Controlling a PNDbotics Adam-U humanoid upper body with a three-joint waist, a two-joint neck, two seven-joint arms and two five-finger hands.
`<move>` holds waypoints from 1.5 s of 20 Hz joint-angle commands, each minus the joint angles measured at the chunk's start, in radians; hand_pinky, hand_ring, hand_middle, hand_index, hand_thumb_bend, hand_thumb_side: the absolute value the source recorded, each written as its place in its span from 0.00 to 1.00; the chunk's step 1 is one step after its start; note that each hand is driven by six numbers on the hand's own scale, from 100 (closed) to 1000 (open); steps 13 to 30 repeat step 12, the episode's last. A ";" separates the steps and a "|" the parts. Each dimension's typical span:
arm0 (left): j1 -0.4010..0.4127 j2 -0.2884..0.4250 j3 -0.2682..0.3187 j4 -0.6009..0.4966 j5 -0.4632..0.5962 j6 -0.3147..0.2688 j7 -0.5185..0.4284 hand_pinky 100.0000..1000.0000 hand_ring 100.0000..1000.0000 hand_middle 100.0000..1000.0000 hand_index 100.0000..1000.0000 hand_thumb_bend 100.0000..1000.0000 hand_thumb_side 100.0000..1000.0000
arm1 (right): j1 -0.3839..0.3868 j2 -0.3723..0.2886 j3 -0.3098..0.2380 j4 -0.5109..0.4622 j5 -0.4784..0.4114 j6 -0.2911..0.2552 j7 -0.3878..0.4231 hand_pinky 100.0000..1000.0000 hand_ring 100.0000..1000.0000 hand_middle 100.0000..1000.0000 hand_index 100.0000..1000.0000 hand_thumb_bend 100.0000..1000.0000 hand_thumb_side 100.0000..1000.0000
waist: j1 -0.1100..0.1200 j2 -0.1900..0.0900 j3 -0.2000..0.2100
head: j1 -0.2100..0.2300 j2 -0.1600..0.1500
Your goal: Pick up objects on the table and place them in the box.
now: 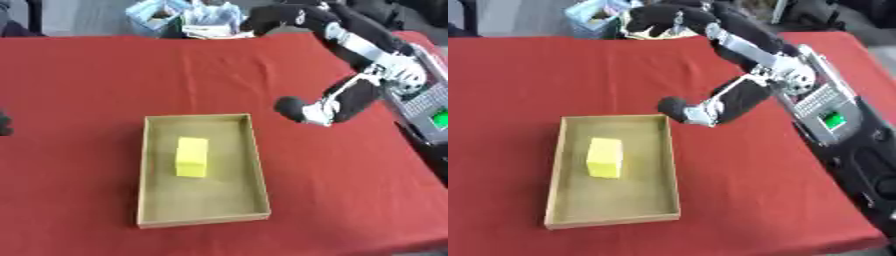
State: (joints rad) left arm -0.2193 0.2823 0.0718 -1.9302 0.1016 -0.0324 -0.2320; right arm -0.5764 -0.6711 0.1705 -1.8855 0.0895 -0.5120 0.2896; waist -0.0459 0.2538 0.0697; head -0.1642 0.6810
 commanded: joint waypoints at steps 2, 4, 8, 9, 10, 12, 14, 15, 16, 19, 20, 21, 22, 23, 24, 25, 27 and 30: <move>-0.005 0.013 0.011 -0.011 -0.005 -0.001 0.007 0.67 0.67 0.59 0.69 0.00 0.79 | 0.015 -0.006 -0.046 -0.050 -0.005 0.018 -0.040 0.75 0.84 0.79 0.98 0.21 0.42 | 0.002 -0.013 0.001 | 0.036 0.007; -0.004 0.013 0.013 -0.011 -0.006 0.000 0.009 0.67 0.67 0.60 0.69 0.00 0.79 | 0.040 0.007 -0.065 -0.055 -0.004 0.029 -0.058 0.74 0.83 0.78 0.97 0.21 0.42 | 0.003 -0.010 -0.008 | 0.063 0.011; -0.005 0.013 0.014 -0.010 -0.010 0.001 0.014 0.67 0.67 0.60 0.69 0.00 0.79 | 0.101 0.044 -0.111 -0.065 -0.004 0.056 -0.100 0.72 0.82 0.76 0.97 0.20 0.42 | 0.005 -0.005 -0.018 | 0.101 0.019; -0.005 0.013 0.014 -0.010 -0.010 0.001 0.015 0.67 0.67 0.61 0.69 0.00 0.79 | 0.114 0.053 -0.119 -0.068 -0.004 0.062 -0.109 0.72 0.81 0.76 0.96 0.19 0.42 | 0.005 -0.004 -0.019 | 0.108 0.021; -0.004 0.012 0.015 -0.010 -0.011 0.001 0.017 0.67 0.67 0.61 0.69 0.00 0.79 | 0.127 0.063 -0.128 -0.071 -0.005 0.068 -0.117 0.72 0.81 0.76 0.96 0.19 0.42 | 0.006 -0.003 -0.018 | 0.115 0.023; -0.003 0.012 0.015 -0.010 -0.012 0.001 0.019 0.67 0.67 0.61 0.69 0.00 0.79 | 0.141 0.072 -0.136 -0.077 -0.004 0.075 -0.126 0.72 0.81 0.75 0.95 0.18 0.42 | 0.006 -0.002 -0.018 | 0.122 0.023; -0.003 0.012 0.015 -0.010 -0.012 0.001 0.019 0.67 0.67 0.61 0.69 0.00 0.79 | 0.141 0.072 -0.136 -0.077 -0.004 0.075 -0.126 0.72 0.81 0.75 0.95 0.18 0.42 | 0.006 -0.002 -0.018 | 0.122 0.023; -0.003 0.012 0.015 -0.010 -0.012 0.001 0.019 0.67 0.67 0.61 0.69 0.00 0.79 | 0.141 0.072 -0.136 -0.077 -0.004 0.075 -0.126 0.72 0.81 0.75 0.95 0.18 0.42 | 0.006 -0.002 -0.018 | 0.122 0.023; -0.003 0.012 0.015 -0.010 -0.012 0.001 0.019 0.67 0.67 0.61 0.69 0.00 0.79 | 0.141 0.072 -0.136 -0.077 -0.004 0.075 -0.126 0.72 0.81 0.75 0.95 0.18 0.42 | 0.006 -0.002 -0.018 | 0.122 0.023; -0.003 0.012 0.015 -0.010 -0.012 0.001 0.019 0.67 0.67 0.61 0.69 0.00 0.79 | 0.141 0.072 -0.136 -0.077 -0.004 0.075 -0.126 0.72 0.81 0.75 0.95 0.18 0.42 | 0.006 -0.002 -0.018 | 0.122 0.023; -0.003 0.012 0.015 -0.010 -0.012 0.001 0.019 0.67 0.67 0.61 0.69 0.00 0.79 | 0.141 0.072 -0.136 -0.077 -0.004 0.075 -0.126 0.72 0.81 0.75 0.95 0.18 0.42 | 0.006 -0.002 -0.018 | 0.122 0.023; -0.003 0.012 0.015 -0.010 -0.012 0.001 0.019 0.67 0.67 0.61 0.69 0.00 0.79 | 0.141 0.072 -0.136 -0.077 -0.004 0.075 -0.126 0.72 0.81 0.75 0.95 0.18 0.42 | 0.006 -0.002 -0.018 | 0.122 0.023; -0.003 0.012 0.015 -0.010 -0.012 0.001 0.019 0.67 0.67 0.61 0.69 0.00 0.79 | 0.141 0.072 -0.136 -0.077 -0.004 0.075 -0.126 0.72 0.81 0.75 0.95 0.18 0.42 | 0.006 -0.002 -0.018 | 0.122 0.023; -0.003 0.012 0.015 -0.010 -0.012 0.001 0.019 0.67 0.67 0.61 0.69 0.00 0.79 | 0.141 0.072 -0.136 -0.077 -0.004 0.075 -0.126 0.72 0.81 0.75 0.95 0.18 0.42 | 0.006 -0.002 -0.018 | 0.122 0.023; -0.003 0.012 0.015 -0.010 -0.012 0.001 0.019 0.67 0.67 0.61 0.69 0.00 0.79 | 0.141 0.072 -0.136 -0.077 -0.004 0.075 -0.126 0.72 0.81 0.75 0.95 0.18 0.42 | 0.006 -0.002 -0.018 | 0.122 0.023; -0.003 0.012 0.015 -0.010 -0.012 0.001 0.019 0.67 0.67 0.61 0.69 0.00 0.79 | 0.141 0.072 -0.136 -0.077 -0.004 0.075 -0.126 0.72 0.81 0.75 0.95 0.18 0.42 | 0.006 -0.002 -0.018 | 0.122 0.023; -0.003 0.012 0.015 -0.010 -0.012 0.001 0.019 0.67 0.67 0.61 0.69 0.00 0.79 | 0.141 0.072 -0.136 -0.077 -0.004 0.075 -0.126 0.72 0.81 0.75 0.95 0.18 0.42 | 0.006 -0.002 -0.018 | 0.122 0.023; -0.003 0.012 0.015 -0.010 -0.012 0.001 0.019 0.67 0.67 0.61 0.69 0.00 0.79 | 0.141 0.072 -0.136 -0.077 -0.004 0.075 -0.126 0.72 0.81 0.75 0.95 0.18 0.42 | 0.006 -0.002 -0.018 | 0.122 0.023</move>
